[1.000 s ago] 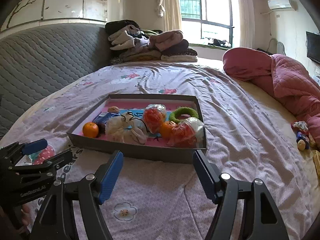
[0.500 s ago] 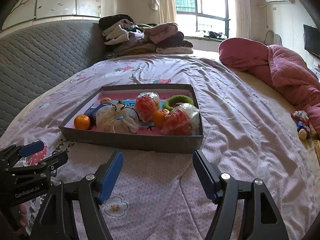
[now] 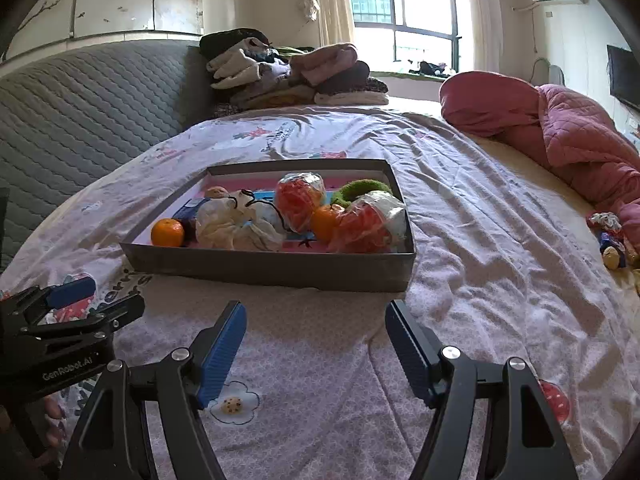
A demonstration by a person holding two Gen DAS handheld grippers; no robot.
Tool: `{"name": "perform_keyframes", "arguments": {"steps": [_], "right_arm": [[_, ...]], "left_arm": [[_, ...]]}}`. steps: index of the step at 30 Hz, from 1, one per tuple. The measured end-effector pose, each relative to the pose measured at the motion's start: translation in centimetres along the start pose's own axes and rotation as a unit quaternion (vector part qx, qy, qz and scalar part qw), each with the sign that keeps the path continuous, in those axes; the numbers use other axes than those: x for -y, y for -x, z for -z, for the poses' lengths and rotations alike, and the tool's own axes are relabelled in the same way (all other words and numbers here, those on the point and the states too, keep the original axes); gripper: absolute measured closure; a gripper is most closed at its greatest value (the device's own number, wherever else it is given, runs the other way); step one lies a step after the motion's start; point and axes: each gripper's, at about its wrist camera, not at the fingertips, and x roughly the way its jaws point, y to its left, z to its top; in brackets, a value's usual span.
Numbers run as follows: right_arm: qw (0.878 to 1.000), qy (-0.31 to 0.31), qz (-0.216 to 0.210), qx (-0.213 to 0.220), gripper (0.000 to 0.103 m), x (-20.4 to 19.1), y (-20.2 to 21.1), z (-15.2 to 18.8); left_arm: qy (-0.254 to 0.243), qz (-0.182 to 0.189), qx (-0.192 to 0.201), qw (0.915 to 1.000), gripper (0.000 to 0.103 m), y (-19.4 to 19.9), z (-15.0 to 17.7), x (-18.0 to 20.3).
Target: Organize objects
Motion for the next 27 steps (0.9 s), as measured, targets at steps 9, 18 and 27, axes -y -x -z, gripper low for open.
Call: {"name": "perform_keyframes", "arguments": {"steps": [9, 18, 27], "right_arm": [[1.000, 0.002, -0.011, 0.008, 0.032, -0.5, 0.1, 0.4], [1.000, 0.001, -0.012, 0.006, 0.032, -0.8, -0.1, 0.8], [1.000, 0.011, -0.009, 0.002, 0.032, -1.2, -0.5, 0.9]], "left_arm": [[-0.002, 0.004, -0.005, 1.0000, 0.025, -0.2, 0.2, 0.3], [-0.003, 0.005, -0.006, 1.0000, 0.025, -0.3, 0.4, 0.3], [0.002, 0.002, -0.016, 0.9999, 0.025, -0.8, 0.8, -0.2]]}}
